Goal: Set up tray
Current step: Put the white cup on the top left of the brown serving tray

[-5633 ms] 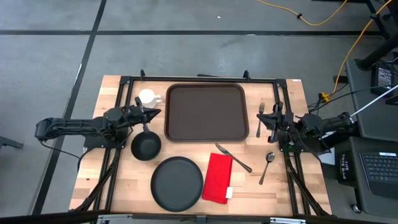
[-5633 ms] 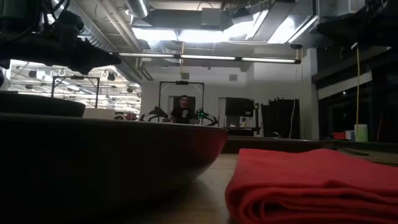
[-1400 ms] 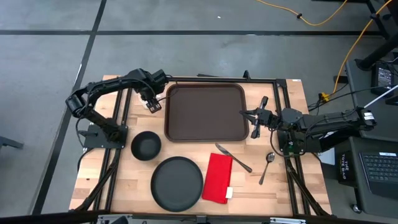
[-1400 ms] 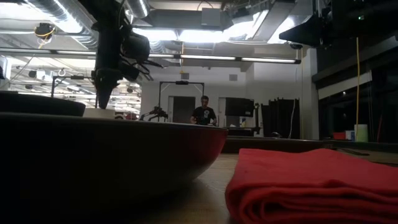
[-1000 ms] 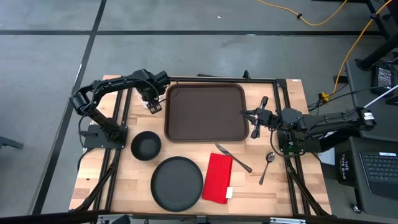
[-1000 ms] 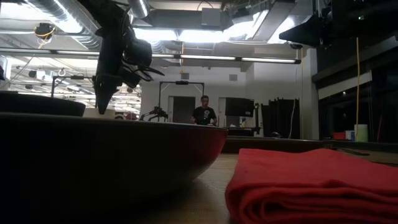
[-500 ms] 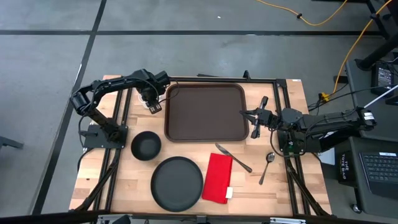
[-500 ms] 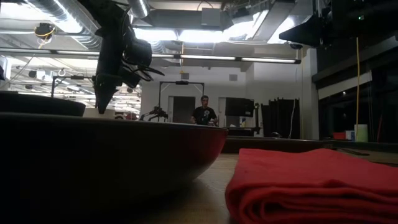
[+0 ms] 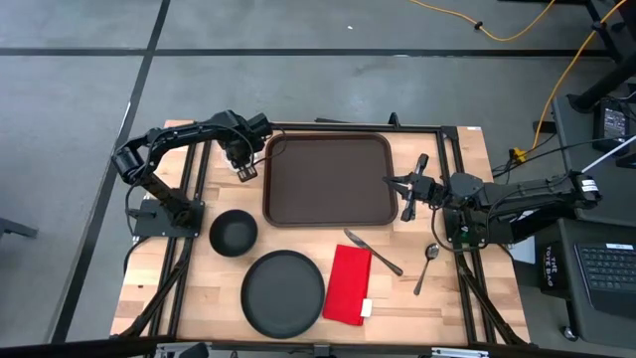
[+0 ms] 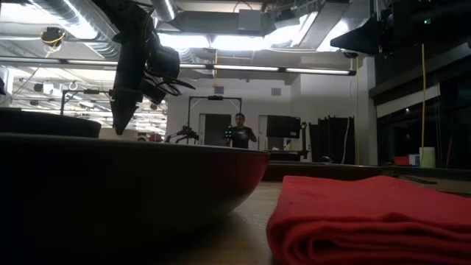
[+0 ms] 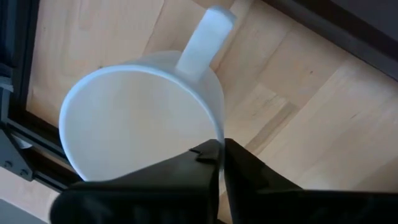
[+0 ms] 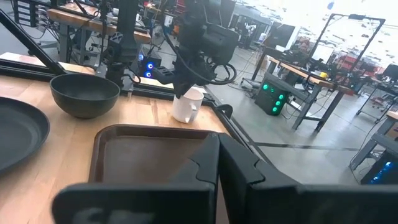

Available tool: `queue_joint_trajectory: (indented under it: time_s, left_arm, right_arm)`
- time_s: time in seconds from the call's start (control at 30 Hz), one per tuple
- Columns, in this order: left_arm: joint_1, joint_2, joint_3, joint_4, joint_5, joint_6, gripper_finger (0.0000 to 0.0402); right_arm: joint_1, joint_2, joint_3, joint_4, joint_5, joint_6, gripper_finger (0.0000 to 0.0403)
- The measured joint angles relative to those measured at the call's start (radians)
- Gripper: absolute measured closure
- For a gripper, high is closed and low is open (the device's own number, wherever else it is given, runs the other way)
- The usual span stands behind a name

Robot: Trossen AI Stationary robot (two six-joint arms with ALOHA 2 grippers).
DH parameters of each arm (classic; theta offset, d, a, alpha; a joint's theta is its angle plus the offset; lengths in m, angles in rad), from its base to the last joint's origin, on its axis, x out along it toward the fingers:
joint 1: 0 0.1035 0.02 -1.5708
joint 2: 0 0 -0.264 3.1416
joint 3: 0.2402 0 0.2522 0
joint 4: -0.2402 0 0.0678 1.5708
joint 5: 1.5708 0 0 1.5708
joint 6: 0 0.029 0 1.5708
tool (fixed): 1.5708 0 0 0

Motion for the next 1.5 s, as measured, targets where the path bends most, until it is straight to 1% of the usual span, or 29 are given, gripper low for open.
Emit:
queue_joint_trajectory:
  time_s: [0.2, 0.27, 0.37, 0.53, 0.67, 0.8, 0.93, 1.07, 1.23, 1.37, 1.5]
  left_arm:
    - [0.0, -0.02, 0.0, -0.006, 0.006, 0.0, 0.0398]
    - [0.0, -0.044, 0.0, -0.006, 0.008, 0.0, 0.0398]
    - [0.0, -0.092, 0.0, -0.006, 0.039, 0.0, 0.0399]
    - [-0.002, -0.195, 0.0, -0.007, 0.057, 0.005, 0.0399]
    - [-0.017, -0.315, 0.0, -0.01, 0.095, -0.001, 0.0399]
    - [-0.053, -0.431, 0.0, 0.002, 0.097, -0.042, 0.0399]
    - [-0.105, -0.5, 0.0, 0.001, 0.097, -0.086, 0.0399]
    - [-0.163, -0.501, 0.0, 0.019, 0.097, -0.097, 0.04]
    - [-0.224, -0.45, 0.0, 0.109, 0.097, -0.055, 0.04]
    - [-0.247, -0.381, 0.0, 0.172, 0.097, -0.028, 0.04]
    - [-0.252, -0.277, 0.027, 0.221, 0.095, 0.016, 0.04]
  right_arm:
    - [0.0, 0.0, 0.0, 0.0, 0.0, 0.0, 0.0389]
    - [0.0, 0.0, 0.0, 0.0, 0.0, 0.0, 0.0389]
    - [0.0, 0.0, 0.0, 0.0, 0.0, 0.0, 0.0389]
    - [0.0, 0.0, 0.0, 0.0, 0.0, 0.0, 0.0389]
    - [0.0, 0.0, 0.0, 0.0, 0.0, 0.0, 0.0389]
    - [0.0, 0.0, 0.0, 0.0, 0.0, -0.001, 0.0389]
    - [0.0, 0.0, 0.0, 0.0, 0.0, -0.001, 0.0389]
    - [0.0, 0.0, 0.0, 0.0, 0.0, -0.001, 0.0389]
    - [0.0, 0.0, 0.0, 0.009, 0.0, -0.001, 0.0389]
    - [0.0, 0.0, 0.0, 0.009, 0.0, -0.001, 0.0389]
    - [0.0, 0.0, 0.0, 0.009, 0.0, -0.001, 0.0389]
